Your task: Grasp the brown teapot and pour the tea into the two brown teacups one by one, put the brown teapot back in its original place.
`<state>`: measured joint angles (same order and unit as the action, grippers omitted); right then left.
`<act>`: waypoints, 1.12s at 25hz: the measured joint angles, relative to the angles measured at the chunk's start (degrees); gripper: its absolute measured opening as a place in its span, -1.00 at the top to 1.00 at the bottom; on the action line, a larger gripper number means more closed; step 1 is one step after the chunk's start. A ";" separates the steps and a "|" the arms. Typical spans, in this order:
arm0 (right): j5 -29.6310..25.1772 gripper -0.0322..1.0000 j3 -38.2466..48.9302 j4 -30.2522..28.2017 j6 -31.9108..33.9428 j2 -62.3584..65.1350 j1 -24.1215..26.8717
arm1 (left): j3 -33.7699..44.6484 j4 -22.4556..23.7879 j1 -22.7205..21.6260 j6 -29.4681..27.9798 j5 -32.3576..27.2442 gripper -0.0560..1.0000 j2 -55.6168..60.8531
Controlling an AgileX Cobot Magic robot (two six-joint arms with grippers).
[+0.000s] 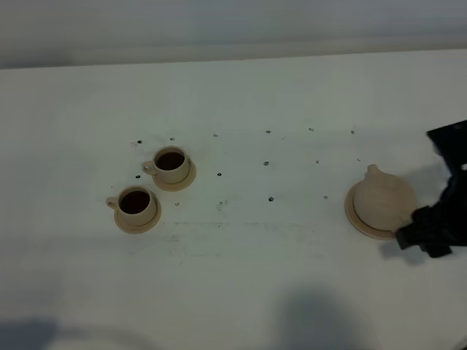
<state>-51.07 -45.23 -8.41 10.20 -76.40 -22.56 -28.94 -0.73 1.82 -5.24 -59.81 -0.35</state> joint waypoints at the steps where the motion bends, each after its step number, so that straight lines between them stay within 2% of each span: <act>1: -2.55 -0.20 0.00 0.68 -0.43 2.35 0.00 | 0.00 0.00 0.00 0.00 0.00 -0.01 0.00; 5: -10.72 -0.10 0.00 3.09 -1.90 10.38 0.00 | 0.00 0.00 0.00 0.00 0.00 -0.01 0.00; 8: -13.98 -0.07 1.11 4.11 -2.62 15.58 0.00 | 0.00 0.00 0.00 0.00 0.00 -0.01 0.00; 15: -13.86 -0.07 11.62 5.76 -3.05 29.98 0.00 | 0.00 0.00 0.00 0.00 0.00 -0.01 0.00; 19: -11.77 -0.07 16.47 6.87 -4.57 38.45 0.00 | 0.00 0.00 0.00 0.00 0.00 -0.01 0.00; 24: -10.40 -0.07 17.06 9.17 -9.30 44.95 0.00 | 0.00 0.00 0.00 0.00 0.00 -0.01 0.00; 28: -10.40 -0.07 17.06 9.82 -10.20 46.36 0.00 | 0.00 0.00 0.00 0.00 0.00 -0.01 0.00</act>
<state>-61.47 -28.18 1.42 0.00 -30.04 -22.56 -28.94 -0.73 1.82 -5.24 -59.81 -0.35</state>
